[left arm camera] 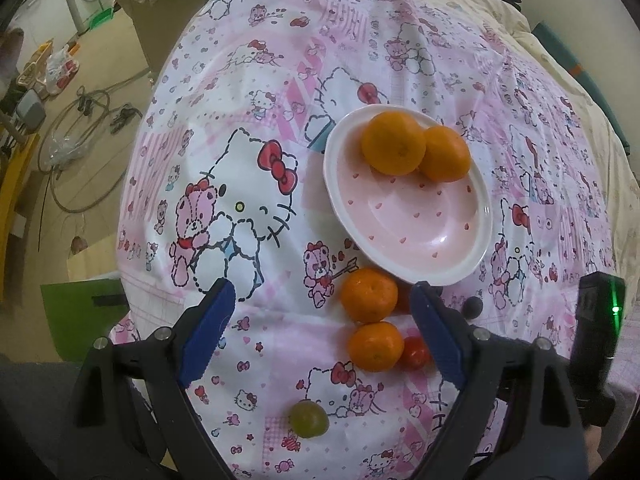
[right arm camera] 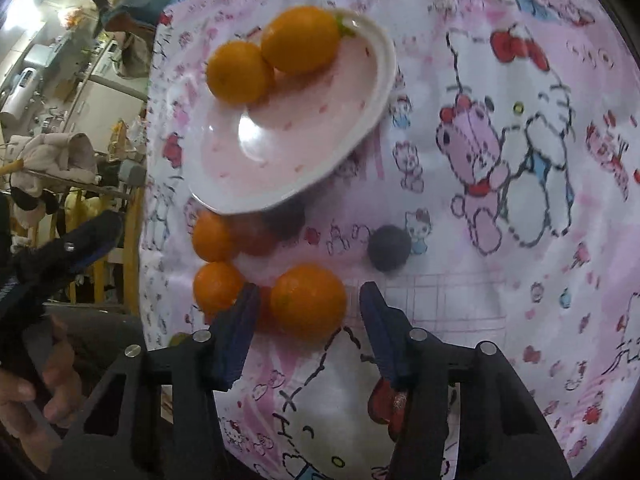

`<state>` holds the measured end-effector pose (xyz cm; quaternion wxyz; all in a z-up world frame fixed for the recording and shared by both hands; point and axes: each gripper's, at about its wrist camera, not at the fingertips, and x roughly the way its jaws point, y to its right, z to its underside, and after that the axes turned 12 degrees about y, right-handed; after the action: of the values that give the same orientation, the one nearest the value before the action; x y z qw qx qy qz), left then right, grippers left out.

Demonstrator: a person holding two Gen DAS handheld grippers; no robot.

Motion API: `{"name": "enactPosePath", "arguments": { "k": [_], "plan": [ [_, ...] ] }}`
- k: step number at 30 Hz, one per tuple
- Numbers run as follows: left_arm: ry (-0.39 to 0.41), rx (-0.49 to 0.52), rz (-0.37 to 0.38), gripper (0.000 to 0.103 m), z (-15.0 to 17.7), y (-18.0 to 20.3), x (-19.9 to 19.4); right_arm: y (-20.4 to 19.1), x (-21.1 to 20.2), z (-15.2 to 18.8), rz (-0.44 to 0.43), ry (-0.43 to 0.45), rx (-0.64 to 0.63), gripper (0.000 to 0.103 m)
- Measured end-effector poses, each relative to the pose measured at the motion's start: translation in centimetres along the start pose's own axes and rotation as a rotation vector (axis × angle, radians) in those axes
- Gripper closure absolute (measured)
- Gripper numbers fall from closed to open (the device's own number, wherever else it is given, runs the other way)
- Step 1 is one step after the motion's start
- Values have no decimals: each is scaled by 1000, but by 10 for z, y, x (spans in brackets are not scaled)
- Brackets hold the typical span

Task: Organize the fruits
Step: 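Grasp a mandarin with the right tool while the left tool grasps another mandarin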

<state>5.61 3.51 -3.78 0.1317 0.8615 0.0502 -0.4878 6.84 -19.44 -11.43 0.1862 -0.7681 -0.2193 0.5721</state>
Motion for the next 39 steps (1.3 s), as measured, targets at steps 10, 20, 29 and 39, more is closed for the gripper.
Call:
{"name": "enactPosePath", "arguments": {
  "k": [10,20,29,39],
  "plan": [
    [-6,-8,-6,16,0,-4,3,0,9,1,-20,-21,14,60],
    [-62,44,-11,16,13,4,15,3,-13,-4,-33,50,17,60],
    [-157,90,28,18,34,26,31,11,-42,-9,-42,124,28,60],
    [-300,-86,138,54,46,24,56,19,-55,-11,-38,161,38,60]
  ]
}}
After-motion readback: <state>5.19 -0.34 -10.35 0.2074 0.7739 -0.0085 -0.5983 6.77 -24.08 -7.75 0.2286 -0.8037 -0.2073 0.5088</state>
